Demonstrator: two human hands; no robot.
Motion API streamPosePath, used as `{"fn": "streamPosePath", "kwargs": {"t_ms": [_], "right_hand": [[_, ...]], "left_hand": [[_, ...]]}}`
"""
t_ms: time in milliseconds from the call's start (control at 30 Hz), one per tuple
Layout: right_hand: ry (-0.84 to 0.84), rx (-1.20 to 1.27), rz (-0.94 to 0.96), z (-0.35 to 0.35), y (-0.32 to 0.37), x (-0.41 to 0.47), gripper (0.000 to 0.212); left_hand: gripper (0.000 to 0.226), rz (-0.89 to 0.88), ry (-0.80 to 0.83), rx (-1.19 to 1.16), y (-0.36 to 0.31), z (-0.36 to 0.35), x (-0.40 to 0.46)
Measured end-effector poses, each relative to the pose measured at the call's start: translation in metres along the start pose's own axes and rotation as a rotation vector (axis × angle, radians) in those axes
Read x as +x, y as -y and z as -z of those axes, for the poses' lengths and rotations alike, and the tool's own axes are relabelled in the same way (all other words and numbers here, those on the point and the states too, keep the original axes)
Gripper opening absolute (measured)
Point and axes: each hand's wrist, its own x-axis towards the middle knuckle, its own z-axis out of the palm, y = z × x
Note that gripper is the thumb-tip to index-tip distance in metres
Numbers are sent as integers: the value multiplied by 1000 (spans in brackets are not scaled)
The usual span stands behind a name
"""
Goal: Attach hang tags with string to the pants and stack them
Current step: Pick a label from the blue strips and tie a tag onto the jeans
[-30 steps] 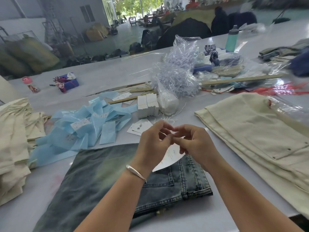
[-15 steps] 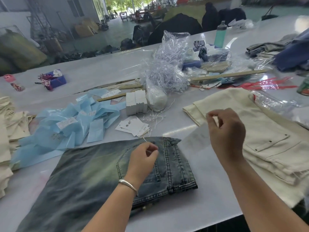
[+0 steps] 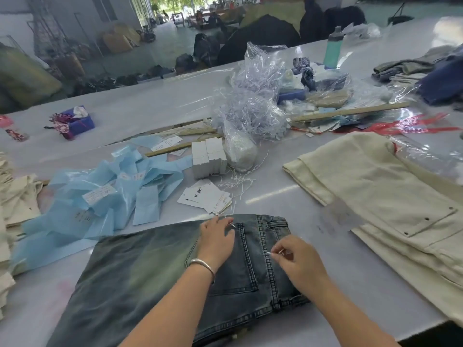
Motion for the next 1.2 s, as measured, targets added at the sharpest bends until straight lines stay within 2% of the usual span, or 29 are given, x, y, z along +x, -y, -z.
{"fn": "streamPosePath", "kwargs": {"t_ms": [100, 200, 267, 333, 400, 467, 600, 733, 933, 1067, 1200], "right_hand": [[-5, 13, -50, -7, -8, -1, 17], [-56, 15, -114, -7, -11, 2, 22], [-78, 15, -149, -9, -12, 2, 24], [-99, 14, -169, -11, -13, 3, 23], [-116, 25, -203, -13, -16, 1, 21], [-135, 32, -240, -15, -17, 1, 22], [-172, 62, -283, -16, -16, 3, 19], [-162, 55, -283, -16, -16, 2, 17], [-154, 52, -285, -1, -23, -1, 14], [-112, 43, -246, 23, -28, -3, 14], [-55, 56, -239, 41, -36, -9, 11]], "left_hand": [[33, 89, 91, -5, -1, 1, 27], [33, 95, 132, -50, -2, 9, 49], [36, 35, 106, -179, -3, 22, 67], [49, -82, 73, -228, -6, 40, 87], [65, -220, 106, -167, -9, 56, 103], [71, -270, 130, -107, -6, 64, 111], [54, -234, 111, -74, 16, 50, 93], [38, -305, 117, -236, 19, 26, 47], [16, -389, 134, -462, -19, -3, -26], [4, -541, 246, -309, -44, -25, -58], [14, -650, 245, -215, -63, -42, -72]]}}
